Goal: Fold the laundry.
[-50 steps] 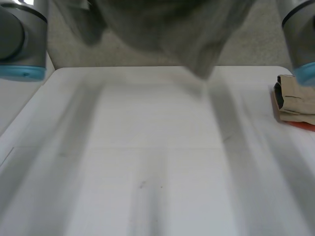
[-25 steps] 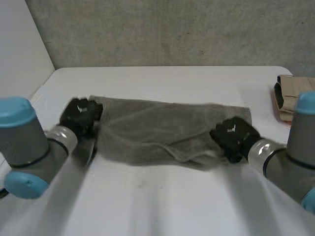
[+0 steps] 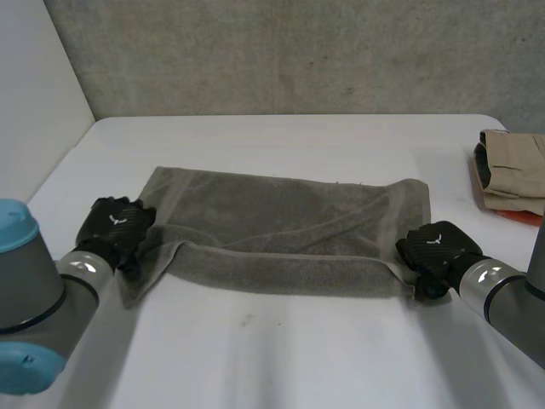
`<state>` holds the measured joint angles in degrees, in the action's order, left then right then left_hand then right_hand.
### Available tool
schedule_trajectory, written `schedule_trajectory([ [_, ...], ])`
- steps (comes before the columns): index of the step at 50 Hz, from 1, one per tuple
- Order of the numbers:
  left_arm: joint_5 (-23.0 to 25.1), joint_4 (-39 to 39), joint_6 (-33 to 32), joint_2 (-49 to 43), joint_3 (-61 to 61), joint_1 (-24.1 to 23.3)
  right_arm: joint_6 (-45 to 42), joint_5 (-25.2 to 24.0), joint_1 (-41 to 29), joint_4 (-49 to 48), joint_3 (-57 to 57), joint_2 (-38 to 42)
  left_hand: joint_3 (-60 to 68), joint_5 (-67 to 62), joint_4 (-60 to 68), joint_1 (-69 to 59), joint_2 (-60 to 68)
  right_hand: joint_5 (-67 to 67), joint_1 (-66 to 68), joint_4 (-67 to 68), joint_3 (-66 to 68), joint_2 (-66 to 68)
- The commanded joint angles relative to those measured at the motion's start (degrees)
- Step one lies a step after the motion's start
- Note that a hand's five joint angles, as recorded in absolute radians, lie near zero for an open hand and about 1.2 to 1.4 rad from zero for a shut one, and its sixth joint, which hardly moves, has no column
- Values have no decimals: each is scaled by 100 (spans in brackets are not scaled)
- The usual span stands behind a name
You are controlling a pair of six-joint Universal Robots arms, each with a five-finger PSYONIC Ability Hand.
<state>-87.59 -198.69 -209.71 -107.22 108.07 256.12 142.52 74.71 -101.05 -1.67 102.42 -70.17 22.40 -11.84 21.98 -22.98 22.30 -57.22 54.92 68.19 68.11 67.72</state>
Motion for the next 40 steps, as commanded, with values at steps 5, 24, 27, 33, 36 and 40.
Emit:
schedule_trajectory([
  [5, -145, 340, 641, 421, 583, 131, -5, -9, -12, -96, 138, -6, 514, -570, 556, -456, 524, -1278, 2508, 1181, 1189, 1228],
  [24, -145, -143, 967, -370, 294, 368, -13, -88, -12, -175, 287, -15, 2461, -2518, 2504, -2403, 2471, -1278, 2508, 1181, 1189, 1228],
  [27, -145, -187, 967, -502, 197, 394, -22, -97, -12, -184, 305, -15, 5114, -5171, 5157, -5057, 5124, -1278, 2508, 1181, 1189, 1228],
  [33, -127, -196, 897, -231, 258, 403, -241, -70, -12, -9, 235, -111, 5760, -5816, 5802, -5702, 5770, -1278, 2508, 1181, 1189, 1228],
  [36, -110, -117, 906, 332, 328, 412, -670, -53, 6, 385, 200, -348, 5760, -5816, 5802, -5702, 5770, -1278, 2508, 1181, 1189, 1228],
  [40, 31, 190, 757, 1017, 574, 394, -1243, -18, 67, 1238, 68, -612, 5760, -5816, 5802, -5702, 5770, -1278, 2508, 1181, 1189, 1228],
])
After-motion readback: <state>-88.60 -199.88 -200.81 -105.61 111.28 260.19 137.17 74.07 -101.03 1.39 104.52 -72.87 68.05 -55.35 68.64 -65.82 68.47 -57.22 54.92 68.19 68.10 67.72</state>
